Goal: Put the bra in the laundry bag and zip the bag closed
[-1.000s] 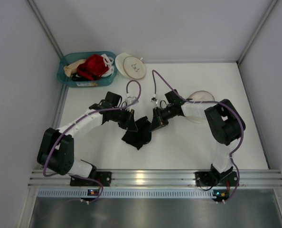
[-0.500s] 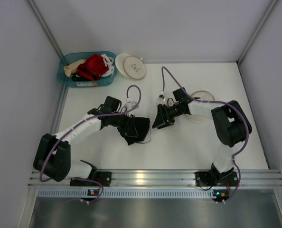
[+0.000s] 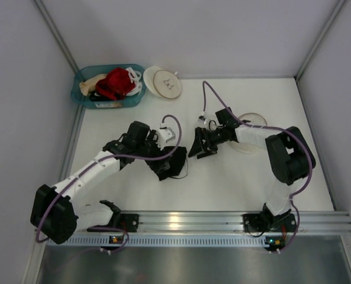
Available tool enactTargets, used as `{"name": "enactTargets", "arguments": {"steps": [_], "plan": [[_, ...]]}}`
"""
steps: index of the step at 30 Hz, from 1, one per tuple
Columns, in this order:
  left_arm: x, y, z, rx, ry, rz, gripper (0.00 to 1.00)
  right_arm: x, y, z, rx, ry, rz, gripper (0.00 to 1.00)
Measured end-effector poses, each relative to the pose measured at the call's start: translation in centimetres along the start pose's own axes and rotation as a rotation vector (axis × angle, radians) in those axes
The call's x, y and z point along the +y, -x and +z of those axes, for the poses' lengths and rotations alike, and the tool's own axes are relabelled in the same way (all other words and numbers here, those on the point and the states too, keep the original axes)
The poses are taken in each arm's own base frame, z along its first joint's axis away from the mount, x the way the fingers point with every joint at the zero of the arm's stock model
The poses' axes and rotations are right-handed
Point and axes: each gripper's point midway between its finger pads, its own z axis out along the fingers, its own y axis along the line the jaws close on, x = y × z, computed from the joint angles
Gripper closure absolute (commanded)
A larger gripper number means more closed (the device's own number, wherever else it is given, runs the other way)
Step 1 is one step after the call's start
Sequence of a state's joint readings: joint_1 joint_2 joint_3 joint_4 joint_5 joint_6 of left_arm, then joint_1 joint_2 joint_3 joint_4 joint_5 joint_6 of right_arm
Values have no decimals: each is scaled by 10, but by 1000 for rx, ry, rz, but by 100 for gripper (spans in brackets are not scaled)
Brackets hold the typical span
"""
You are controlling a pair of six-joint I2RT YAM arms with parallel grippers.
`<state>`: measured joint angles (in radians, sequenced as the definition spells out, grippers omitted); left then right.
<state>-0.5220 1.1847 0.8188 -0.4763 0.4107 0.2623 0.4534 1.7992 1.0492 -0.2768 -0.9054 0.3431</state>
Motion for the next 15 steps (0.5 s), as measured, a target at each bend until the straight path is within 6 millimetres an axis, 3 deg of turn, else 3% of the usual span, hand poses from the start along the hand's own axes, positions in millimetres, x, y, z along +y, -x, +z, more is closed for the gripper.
{"name": "enactTargets", "arguments": {"steps": [9,15], "plan": [[-33,1,21,84,29,479,6,-18,13,19,27,-8,54,18],[-44,-4,46,135,34,600,5,-14,21,19,14,-2,50,17]]}}
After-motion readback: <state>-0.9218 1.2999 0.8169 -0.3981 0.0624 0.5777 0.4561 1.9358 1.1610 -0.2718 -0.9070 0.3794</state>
